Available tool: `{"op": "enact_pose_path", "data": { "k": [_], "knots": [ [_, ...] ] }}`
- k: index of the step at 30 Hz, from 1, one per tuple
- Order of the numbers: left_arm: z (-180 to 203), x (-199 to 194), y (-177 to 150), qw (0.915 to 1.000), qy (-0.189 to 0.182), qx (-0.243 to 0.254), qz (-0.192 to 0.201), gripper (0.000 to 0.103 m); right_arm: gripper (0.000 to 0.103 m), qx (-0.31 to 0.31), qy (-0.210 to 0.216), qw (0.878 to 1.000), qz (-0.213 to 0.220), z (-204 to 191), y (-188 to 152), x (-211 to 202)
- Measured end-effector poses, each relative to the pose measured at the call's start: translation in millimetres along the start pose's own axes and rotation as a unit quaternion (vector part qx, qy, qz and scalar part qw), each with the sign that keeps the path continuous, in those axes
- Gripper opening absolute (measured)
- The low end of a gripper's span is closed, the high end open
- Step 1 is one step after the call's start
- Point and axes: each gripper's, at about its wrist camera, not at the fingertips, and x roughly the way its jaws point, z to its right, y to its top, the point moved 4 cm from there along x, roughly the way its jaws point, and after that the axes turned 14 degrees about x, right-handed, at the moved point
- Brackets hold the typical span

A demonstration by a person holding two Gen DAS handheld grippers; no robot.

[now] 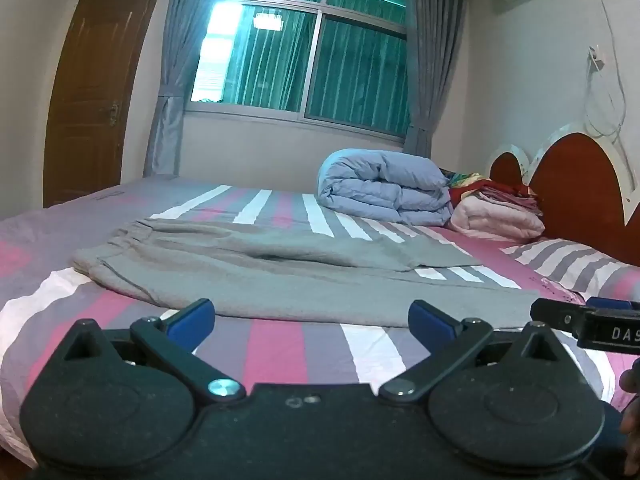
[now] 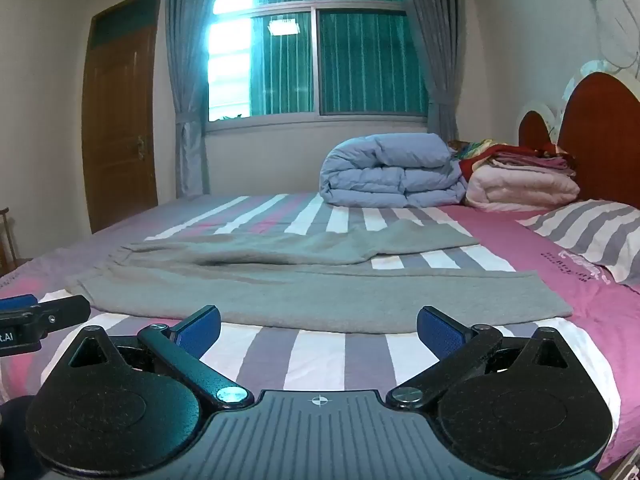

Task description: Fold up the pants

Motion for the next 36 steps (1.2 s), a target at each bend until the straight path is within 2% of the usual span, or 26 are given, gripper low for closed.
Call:
{"op": "enact_pose_path", "data": {
  "k": [36],
  "knots": [
    [-1.5, -2.9, -0.3, 0.9999, 0.005, -0.011, 0.010, 0.097, 0.103, -0.004, -0.012, 1.000, -0.004, 3.8, -1.6, -0.5]
  ]
}}
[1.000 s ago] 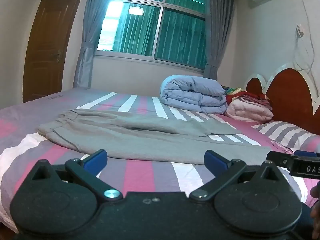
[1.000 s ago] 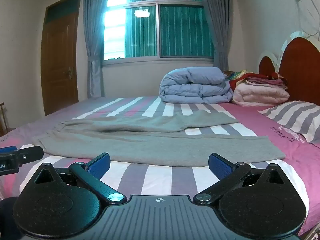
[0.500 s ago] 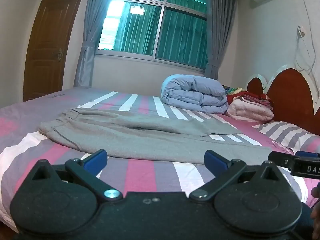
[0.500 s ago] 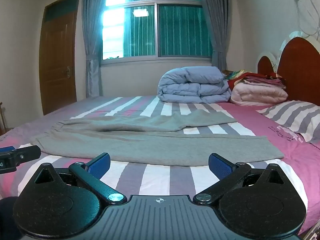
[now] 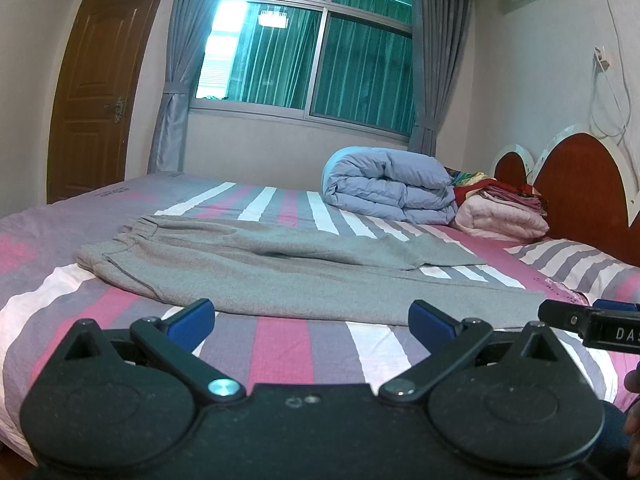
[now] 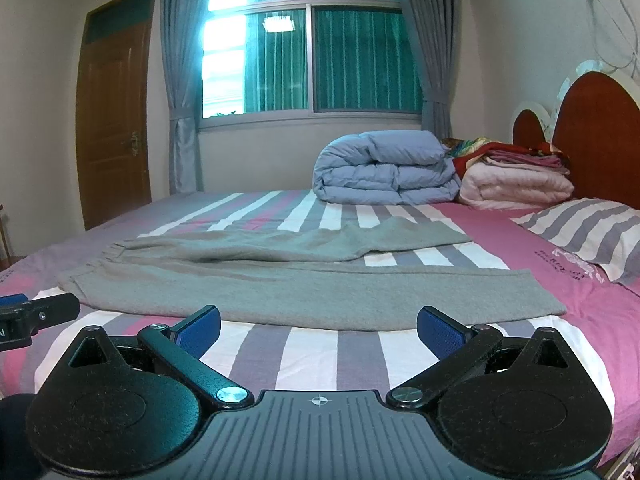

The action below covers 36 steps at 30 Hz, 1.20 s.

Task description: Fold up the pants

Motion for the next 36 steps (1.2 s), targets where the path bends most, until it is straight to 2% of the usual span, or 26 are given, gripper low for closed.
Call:
{"op": "enact_pose_path", "data": {
  "k": [36],
  "knots": [
    [1.3, -0.5, -0.7, 1.0000, 0.000, 0.005, -0.003, 0.097, 0.103, 0.006, -0.003, 1.000, 0.001, 4.4, 0.7, 0.7]
  ]
}}
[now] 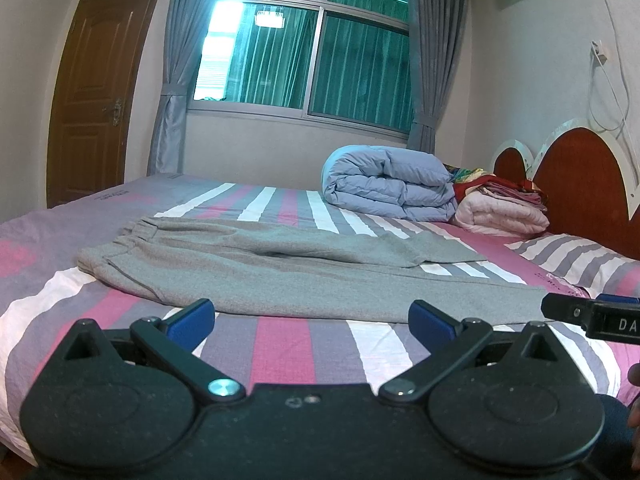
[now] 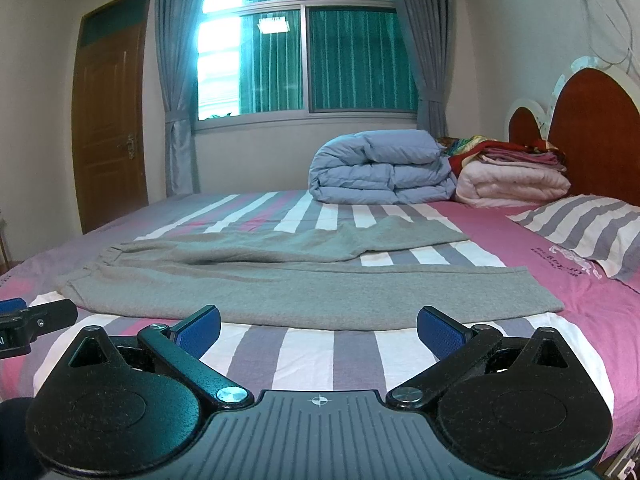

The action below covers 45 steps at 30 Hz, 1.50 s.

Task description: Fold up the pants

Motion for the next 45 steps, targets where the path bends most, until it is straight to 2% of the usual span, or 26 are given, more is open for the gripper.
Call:
{"op": "enact_pose_path", "data": {
  "k": [26, 29, 31, 33, 34, 35, 37, 40, 45],
  "knots": [
    [-0.3, 0.2, 0.0, 1.0000, 0.000, -0.001, -0.004, 0.097, 0.103, 0.000, 0.001, 1.000, -0.003, 0.4, -0.1, 0.9],
    [-13.8, 3.2, -2.7, 0.9998, 0.002, -0.016, -0.014, 0.097, 0.103, 0.010, 0.005, 0.999, -0.030, 2.2, 1.9, 9.3],
    [-23.5, 12.3, -5.8, 0.9984, 0.020, -0.021, -0.049, 0.097, 0.103, 0.013, 0.028, 0.998, -0.050, 3.8, 6.7, 15.9],
    [-33.4, 23.2, -10.1, 0.9949, 0.045, -0.011, -0.090, 0.097, 0.103, 0.006, 0.033, 0.999, -0.041, 3.1, 15.3, 19.6],
    [-39.5, 28.9, -9.1, 0.9948, 0.028, -0.010, -0.098, 0.097, 0.103, 0.003, 0.042, 0.998, -0.040, 2.0, 22.1, 23.5],
    [-46.1, 32.3, -6.8, 0.9954, 0.013, -0.014, -0.093, 0.097, 0.103, 0.001, 0.049, 0.998, -0.046, 0.5, 27.9, 29.1],
    [-65.3, 41.5, 1.5, 0.9970, 0.020, -0.010, -0.075, 0.097, 0.103, -0.006, 0.052, 0.997, -0.053, -4.4, 44.9, 44.2],
    [-102.0, 68.3, 16.1, 0.9975, 0.008, 0.011, -0.070, 0.097, 0.103, -0.031, 0.071, 0.995, -0.057, -14.2, 74.0, 68.8],
    [-175.4, 127.0, 40.0, 0.9957, -0.006, 0.020, -0.091, 0.097, 0.103, -0.038, 0.111, 0.989, -0.089, -31.9, 122.8, 131.5]
  ]
}}
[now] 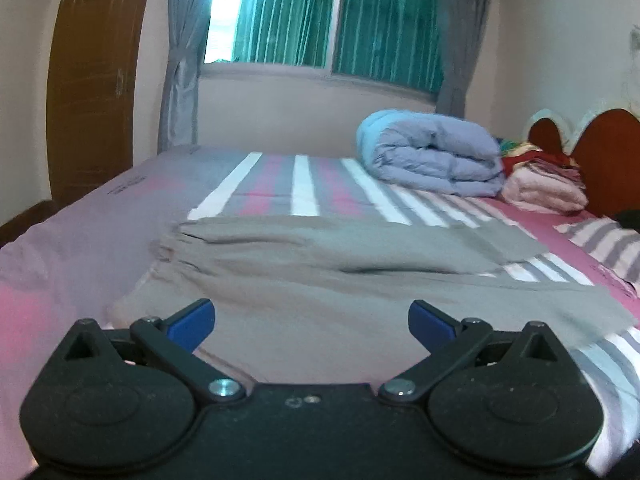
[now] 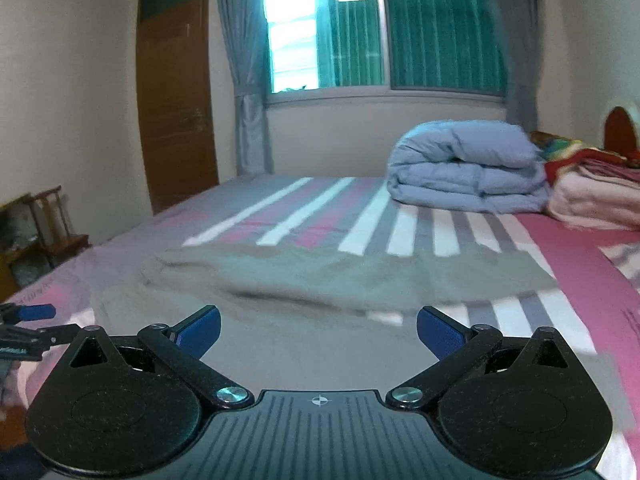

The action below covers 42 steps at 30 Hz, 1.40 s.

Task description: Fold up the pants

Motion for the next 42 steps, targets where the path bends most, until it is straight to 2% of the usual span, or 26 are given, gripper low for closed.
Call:
{"op": "enact_pose_path", "data": {
  "k": [3, 4, 5, 6, 8, 10, 11, 14, 15, 16, 17, 21, 23, 28, 30, 32, 33, 34, 35, 37, 39, 42],
  "knots": [
    [-46.6, 44.1, 20.5, 0.9992, 0.015, 0.024, -0.029, 0.097, 0.103, -0.002, 0.006, 1.000, 0.003, -1.9, 30.5, 41.0],
    [-59.6, 58.5, 26.1, 0.9983, 0.030, 0.035, -0.036, 0.097, 0.103, -0.010, 0.010, 1.000, 0.004, -4.3, 38.7, 59.9],
    [-75.2, 76.7, 31.0, 0.9966, 0.049, 0.049, -0.045, 0.097, 0.103, -0.016, 0.018, 1.000, -0.016, -6.4, 45.2, 83.7],
    [-87.8, 95.3, 33.5, 0.9952, 0.052, 0.060, -0.057, 0.096, 0.103, -0.017, 0.022, 0.999, -0.041, -7.2, 49.9, 106.9],
    [-114.6, 133.6, 36.0, 0.9938, 0.044, 0.060, -0.082, 0.087, 0.103, -0.031, 0.026, 0.997, -0.066, -11.5, 58.3, 155.4],
    [-140.3, 172.7, 37.1, 0.9935, 0.024, 0.058, -0.095, 0.074, 0.103, -0.050, 0.035, 0.995, -0.085, -16.2, 63.9, 207.3],
    [-150.8, 189.1, 37.7, 0.9933, 0.017, 0.058, -0.099, 0.071, 0.103, -0.058, 0.040, 0.993, -0.097, -18.3, 65.2, 235.1],
    [-174.6, 234.9, 40.9, 0.9918, 0.012, 0.068, -0.107, 0.071, 0.102, -0.085, 0.048, 0.989, -0.112, -20.7, 63.1, 306.2],
    [-181.6, 250.8, 39.6, 0.9913, 0.002, 0.063, -0.116, 0.071, 0.093, -0.089, 0.052, 0.988, -0.117, -20.3, 62.1, 326.6],
    [-188.2, 267.8, 37.3, 0.9900, -0.009, 0.057, -0.129, 0.070, 0.074, -0.095, 0.058, 0.986, -0.124, -20.4, 61.0, 349.4],
    [-193.1, 282.5, 36.4, 0.9885, -0.013, 0.060, -0.138, 0.070, 0.068, -0.102, 0.060, 0.984, -0.132, -20.1, 59.1, 369.9],
    [-197.1, 328.8, 28.1, 0.9835, -0.044, 0.068, -0.162, 0.072, 0.066, -0.123, 0.067, 0.977, -0.160, -15.5, 47.0, 439.1],
    [-201.4, 339.7, 26.2, 0.9832, -0.055, 0.071, -0.159, 0.075, 0.066, -0.137, 0.067, 0.973, -0.174, -11.3, 38.0, 462.6],
    [-207.3, 358.8, 30.7, 0.9819, -0.069, 0.088, -0.153, 0.081, 0.066, -0.182, 0.067, 0.960, -0.203, -3.5, 26.5, 497.5],
    [-210.9, 361.7, 28.5, 0.9811, -0.083, 0.084, -0.153, 0.077, 0.066, -0.191, 0.072, 0.956, -0.212, -3.6, 28.3, 506.9],
    [-210.6, 363.5, 31.2, 0.9792, -0.114, 0.087, -0.144, 0.042, 0.065, -0.192, 0.081, 0.949, -0.236, -0.5, 29.8, 516.5],
    [-206.2, 363.3, 34.6, 0.9780, -0.123, 0.096, -0.138, 0.036, 0.049, -0.197, 0.084, 0.946, -0.243, -0.2, 28.6, 519.4],
    [-201.1, 361.3, 36.1, 0.9775, -0.117, 0.113, -0.134, 0.032, 0.026, -0.193, 0.092, 0.943, -0.257, -1.4, 27.8, 521.3],
    [-196.5, 357.9, 36.5, 0.9761, -0.120, 0.129, -0.127, 0.027, 0.016, -0.197, 0.088, 0.942, -0.256, -3.9, 28.7, 521.0],
    [-191.1, 345.3, 43.4, 0.9784, -0.100, 0.153, -0.096, 0.019, 0.008, -0.201, 0.085, 0.943, -0.250, -8.5, 31.0, 515.0],
    [-195.5, 325.2, 52.5, 0.9828, -0.102, 0.142, -0.060, 0.017, 0.008, -0.210, 0.082, 0.948, -0.225, -13.5, 37.2, 496.7],
    [-204.0, 290.3, 63.0, 0.9833, -0.110, 0.143, -0.025, 0.017, 0.008, -0.200, 0.091, 0.958, -0.186, -22.5, 55.9, 453.9]
  ]
}}
